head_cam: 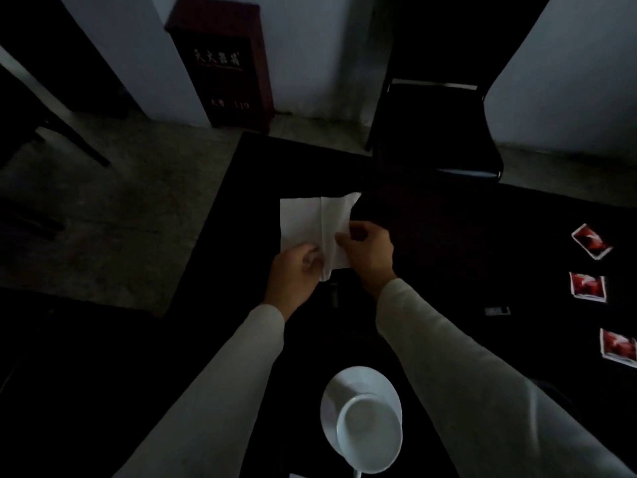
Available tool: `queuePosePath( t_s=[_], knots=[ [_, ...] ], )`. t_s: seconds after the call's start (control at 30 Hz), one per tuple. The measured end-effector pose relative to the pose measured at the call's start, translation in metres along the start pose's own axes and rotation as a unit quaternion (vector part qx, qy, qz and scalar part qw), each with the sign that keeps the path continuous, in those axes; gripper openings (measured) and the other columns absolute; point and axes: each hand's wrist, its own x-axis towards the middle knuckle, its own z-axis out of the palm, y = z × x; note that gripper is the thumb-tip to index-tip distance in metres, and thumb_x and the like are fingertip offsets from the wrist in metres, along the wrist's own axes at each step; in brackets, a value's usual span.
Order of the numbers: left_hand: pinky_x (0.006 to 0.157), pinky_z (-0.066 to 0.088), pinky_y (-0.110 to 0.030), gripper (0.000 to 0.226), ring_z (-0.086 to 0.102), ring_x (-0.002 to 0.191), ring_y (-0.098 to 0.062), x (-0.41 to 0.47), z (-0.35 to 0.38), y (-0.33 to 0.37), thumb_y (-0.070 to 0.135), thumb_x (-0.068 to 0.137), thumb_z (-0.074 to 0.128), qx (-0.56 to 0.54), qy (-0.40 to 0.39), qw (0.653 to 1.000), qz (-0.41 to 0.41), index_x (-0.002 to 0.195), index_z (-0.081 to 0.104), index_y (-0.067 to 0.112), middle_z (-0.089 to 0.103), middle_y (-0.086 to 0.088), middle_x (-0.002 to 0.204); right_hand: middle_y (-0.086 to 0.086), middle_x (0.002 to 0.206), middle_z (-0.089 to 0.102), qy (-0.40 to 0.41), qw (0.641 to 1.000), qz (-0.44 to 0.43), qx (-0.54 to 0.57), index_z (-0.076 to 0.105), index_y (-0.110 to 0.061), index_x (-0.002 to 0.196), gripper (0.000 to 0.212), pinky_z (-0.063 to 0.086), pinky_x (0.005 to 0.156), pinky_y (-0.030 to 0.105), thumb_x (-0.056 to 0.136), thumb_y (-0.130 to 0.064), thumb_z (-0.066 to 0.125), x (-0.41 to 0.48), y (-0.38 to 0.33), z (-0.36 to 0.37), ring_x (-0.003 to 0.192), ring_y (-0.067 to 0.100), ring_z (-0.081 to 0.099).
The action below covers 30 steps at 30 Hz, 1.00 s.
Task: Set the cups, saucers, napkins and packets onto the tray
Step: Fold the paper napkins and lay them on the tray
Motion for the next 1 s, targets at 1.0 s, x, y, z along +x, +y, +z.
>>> queuePosePath(
  t_s=[1.0],
  knots=[
    [0.08,0.046,-0.021,0.024,0.064,0.099,-0.012,0.007,-0.062,-0.015,0.02,0.097,0.062,-0.066,0.088,0.992,-0.059,0.119,0.068,0.015,0.07,0.0,0.115,0.006,0.107,0.073,-0.012,0.995,0.069,-0.078,0.07,-0.013,0.109,0.029,0.056,0.083,0.033,0.086,-0.031,0.076,-0.015,-0.024,0.048,0.1,0.026,0.07]
  ],
)
